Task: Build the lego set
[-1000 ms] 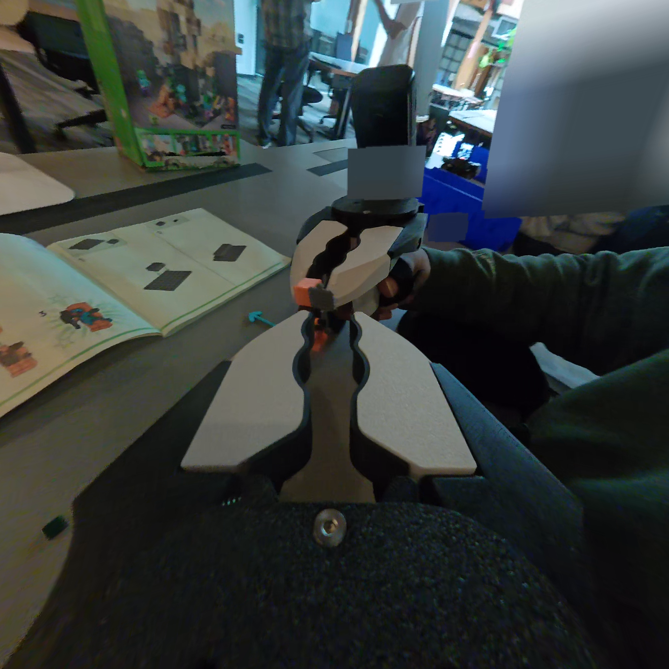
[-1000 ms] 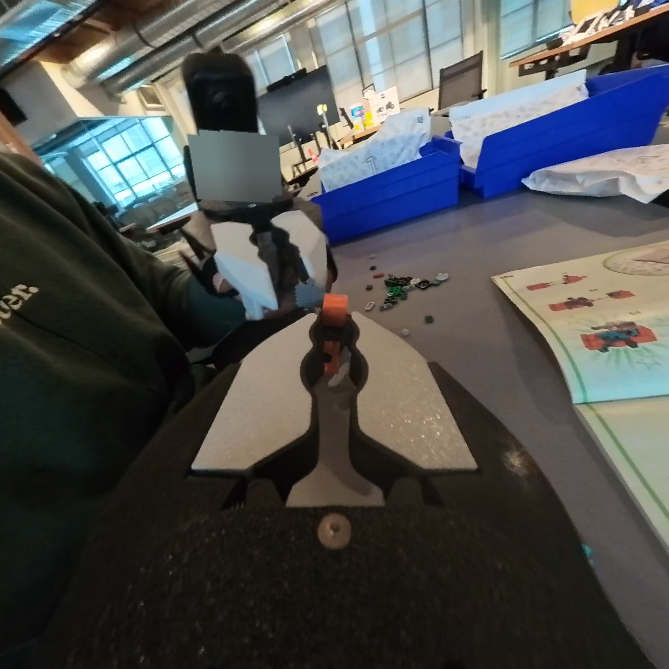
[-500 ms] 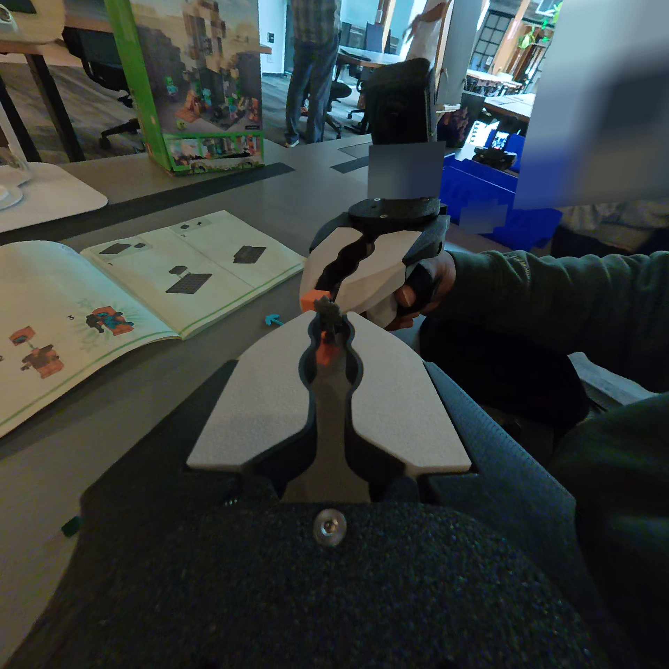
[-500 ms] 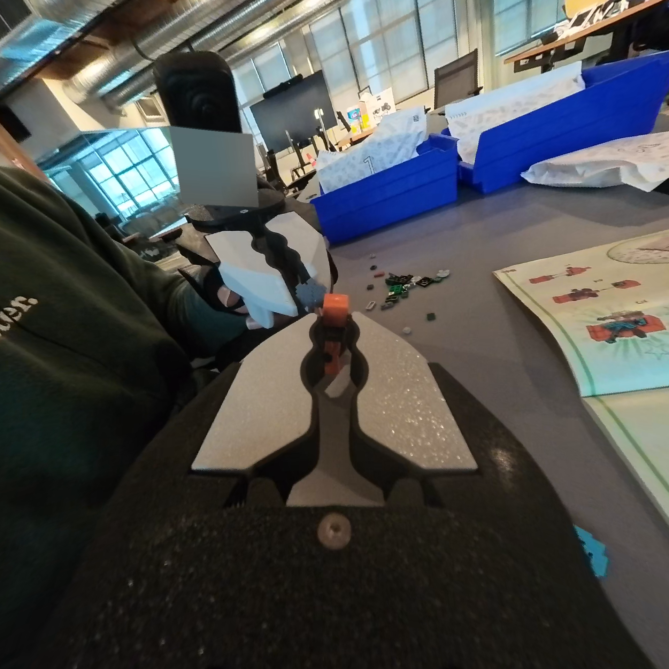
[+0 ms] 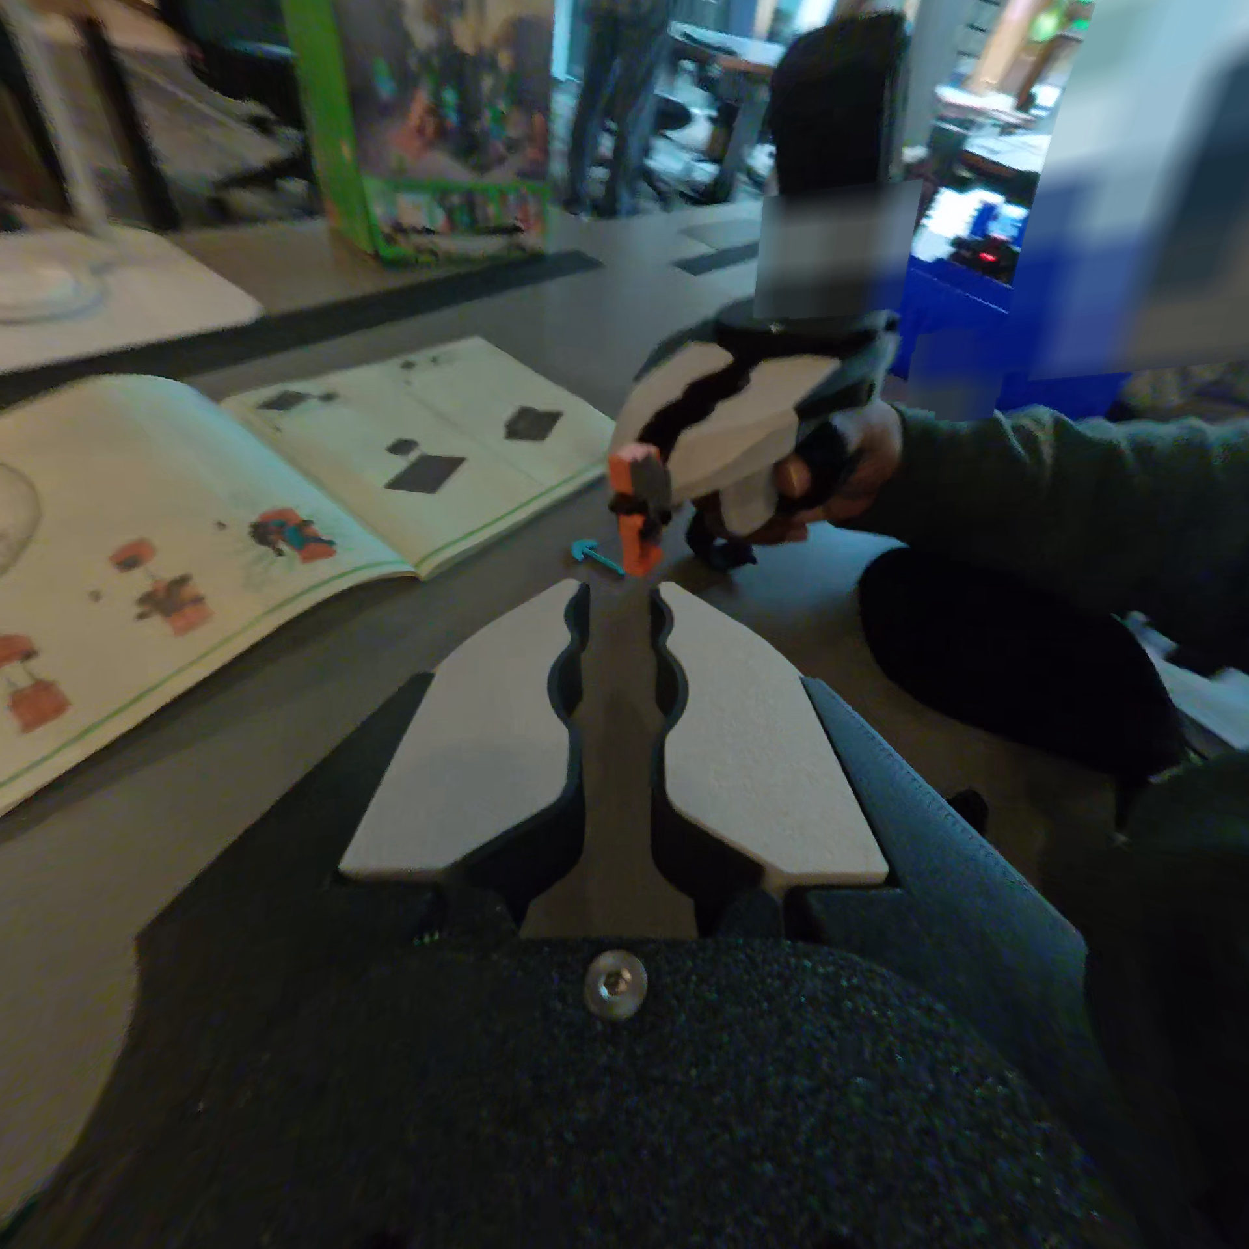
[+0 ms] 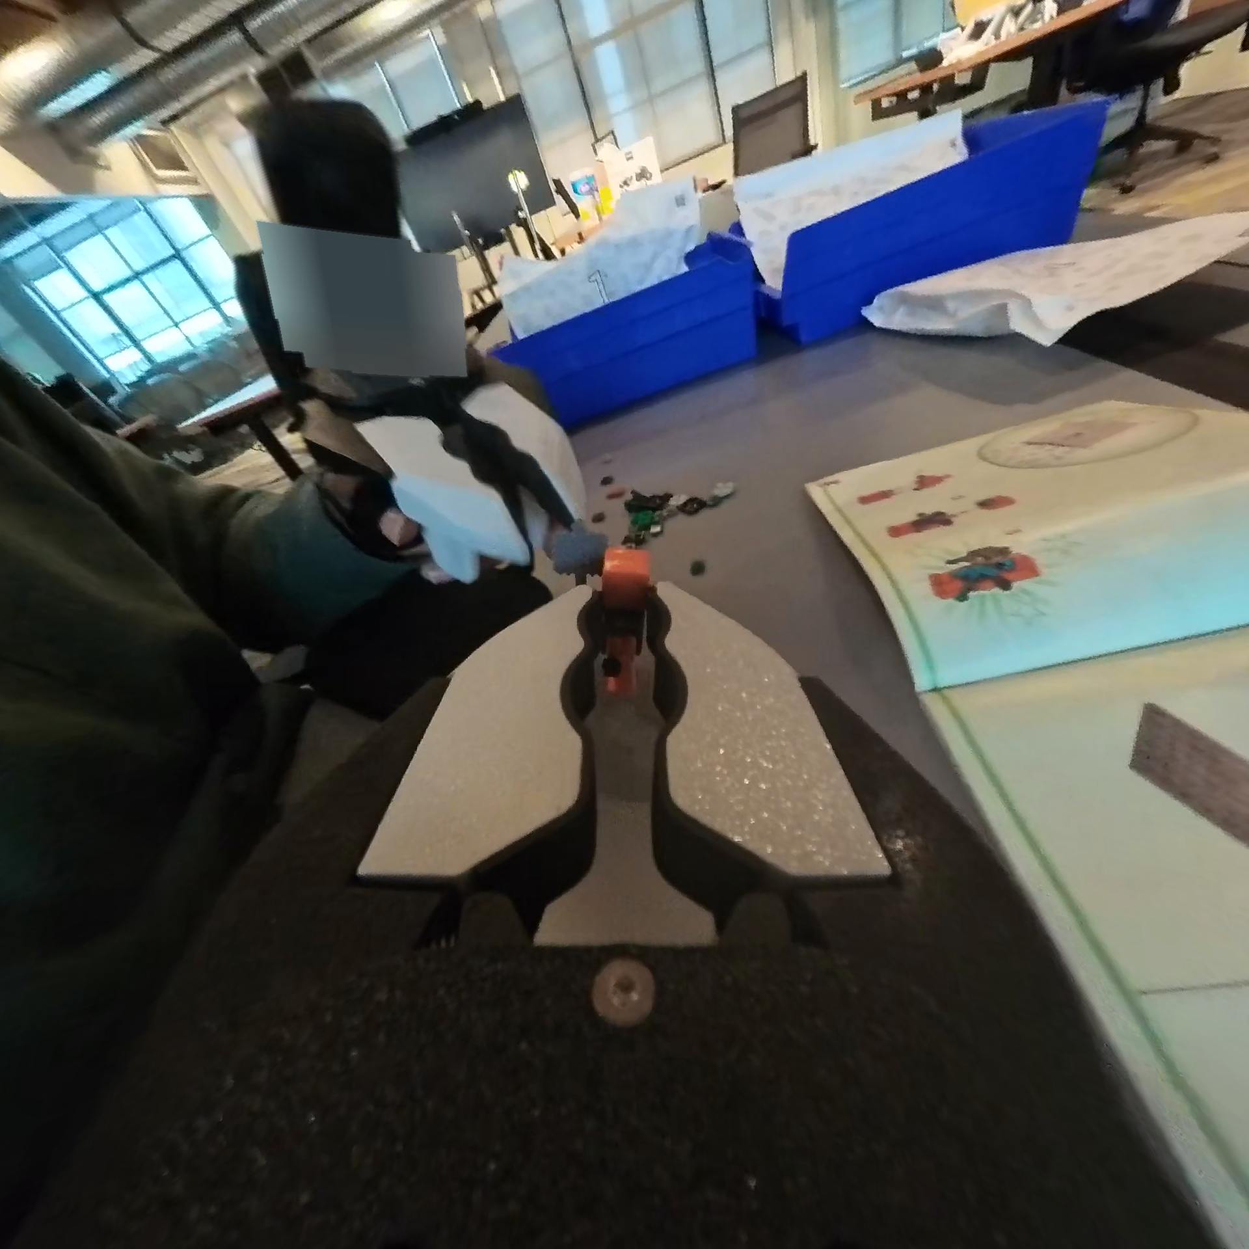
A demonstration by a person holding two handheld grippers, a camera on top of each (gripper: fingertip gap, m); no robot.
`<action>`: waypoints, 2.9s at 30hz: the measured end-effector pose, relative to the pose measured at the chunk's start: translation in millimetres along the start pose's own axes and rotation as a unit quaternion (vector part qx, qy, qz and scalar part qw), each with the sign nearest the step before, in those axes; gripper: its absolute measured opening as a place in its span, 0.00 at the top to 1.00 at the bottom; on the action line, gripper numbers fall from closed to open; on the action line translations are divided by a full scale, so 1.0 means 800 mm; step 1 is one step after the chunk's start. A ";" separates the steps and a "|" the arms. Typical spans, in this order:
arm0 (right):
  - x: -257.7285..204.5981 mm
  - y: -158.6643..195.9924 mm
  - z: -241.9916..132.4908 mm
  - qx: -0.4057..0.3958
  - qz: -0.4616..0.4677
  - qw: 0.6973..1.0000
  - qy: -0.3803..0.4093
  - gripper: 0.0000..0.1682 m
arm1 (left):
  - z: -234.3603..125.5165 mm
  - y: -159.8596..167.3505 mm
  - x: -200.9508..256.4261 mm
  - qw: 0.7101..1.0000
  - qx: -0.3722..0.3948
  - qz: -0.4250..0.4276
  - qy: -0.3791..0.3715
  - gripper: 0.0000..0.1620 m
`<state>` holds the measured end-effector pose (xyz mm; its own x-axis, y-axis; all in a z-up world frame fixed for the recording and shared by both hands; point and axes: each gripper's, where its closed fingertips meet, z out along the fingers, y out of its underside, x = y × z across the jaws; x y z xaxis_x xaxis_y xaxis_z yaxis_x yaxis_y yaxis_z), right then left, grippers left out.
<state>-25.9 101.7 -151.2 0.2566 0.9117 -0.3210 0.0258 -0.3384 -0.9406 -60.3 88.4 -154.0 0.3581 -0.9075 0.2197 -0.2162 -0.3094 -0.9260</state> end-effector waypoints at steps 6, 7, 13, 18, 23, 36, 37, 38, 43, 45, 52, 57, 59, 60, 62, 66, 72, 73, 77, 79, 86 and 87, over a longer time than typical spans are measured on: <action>-0.002 -0.010 0.005 0.022 -0.010 0.999 -0.037 0.93 | 0.020 -0.002 0.001 0.993 -0.002 0.003 0.116 0.87; -0.002 -0.011 0.006 0.023 -0.011 0.999 -0.039 0.93 | 0.023 -0.004 0.003 0.990 0.004 -0.002 0.141 0.88; -0.001 -0.018 0.009 0.030 -0.012 0.998 -0.045 0.93 | 0.039 -0.008 0.000 0.982 0.013 0.005 0.189 0.88; 0.002 -0.021 0.006 0.037 -0.006 0.998 -0.047 0.93 | 0.045 -0.014 0.004 0.980 0.029 0.027 0.197 0.90; 0.000 -0.030 0.004 0.060 -0.005 0.997 -0.048 0.93 | 0.043 -0.023 0.005 0.974 0.060 0.004 0.217 0.90; -0.006 -0.052 0.009 0.098 -0.022 0.994 -0.039 0.93 | 0.034 -0.045 0.001 0.967 0.132 -0.021 0.216 0.95; -0.007 -0.053 0.009 0.097 -0.025 0.994 -0.039 0.93 | 0.033 -0.046 0.002 0.967 0.134 -0.021 0.217 0.95; -0.008 -0.055 0.009 0.098 -0.026 0.994 -0.040 0.93 | 0.032 -0.047 0.002 0.966 0.137 -0.021 0.219 0.95; -0.011 -0.059 0.010 0.091 -0.031 0.995 -0.038 0.93 | 0.027 -0.051 0.001 0.962 0.151 -0.012 0.227 0.95; -0.010 -0.061 0.008 0.084 -0.032 0.995 -0.036 0.89 | 0.024 -0.054 -0.002 0.960 0.157 -0.014 0.232 0.96; 0.003 -0.052 -0.007 -0.005 -0.077 0.997 0.010 0.85 | 0.028 -0.045 -0.017 0.961 0.147 -0.003 0.233 0.96; 0.011 -0.039 -0.002 -0.088 -0.092 0.992 0.016 0.85 | 0.042 -0.027 -0.013 0.965 0.107 0.029 0.238 0.96; 0.014 -0.035 0.000 -0.113 -0.094 0.989 0.013 0.85 | 0.046 -0.025 -0.009 0.965 0.102 0.039 0.238 0.96; 0.014 -0.033 0.001 -0.126 -0.094 0.988 0.007 0.86 | 0.047 -0.026 -0.009 0.965 0.102 0.041 0.238 0.96; 0.012 -0.031 0.002 -0.138 -0.091 0.986 0.000 0.89 | 0.048 -0.028 -0.010 0.966 0.102 0.043 0.235 0.96; 0.009 -0.030 0.005 -0.143 -0.091 0.986 -0.001 0.92 | 0.046 -0.027 -0.011 0.966 0.103 0.047 0.233 0.96; 0.010 -0.025 0.007 -0.151 -0.100 0.983 0.005 0.93 | 0.048 -0.022 -0.014 0.971 0.090 0.065 0.212 0.95; 0.011 -0.024 0.007 -0.156 -0.103 0.982 0.008 0.93 | 0.049 -0.021 -0.015 0.973 0.084 0.072 0.202 0.95; 0.016 -0.021 0.007 -0.171 -0.104 0.979 0.020 0.93 | 0.053 -0.006 -0.019 0.980 0.021 0.084 0.180 0.86; 0.022 -0.018 0.004 -0.177 -0.103 0.978 0.029 0.93 | 0.053 -0.001 -0.026 0.984 0.002 0.097 0.152 0.84; 0.053 0.003 0.001 -0.198 -0.104 0.972 0.066 0.93 | 0.036 -0.015 -0.055 0.993 0.009 0.106 0.056 0.89; 0.056 0.007 0.002 -0.201 -0.107 0.971 0.071 0.93 | 0.033 -0.016 -0.060 0.994 0.009 0.100 0.041 0.90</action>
<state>-16.0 141.4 -171.1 0.3332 0.9397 -0.0768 0.4614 -0.2335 -0.8559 -50.6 143.8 -161.4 0.2338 -0.9708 0.0533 -0.2600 -0.1153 -0.9587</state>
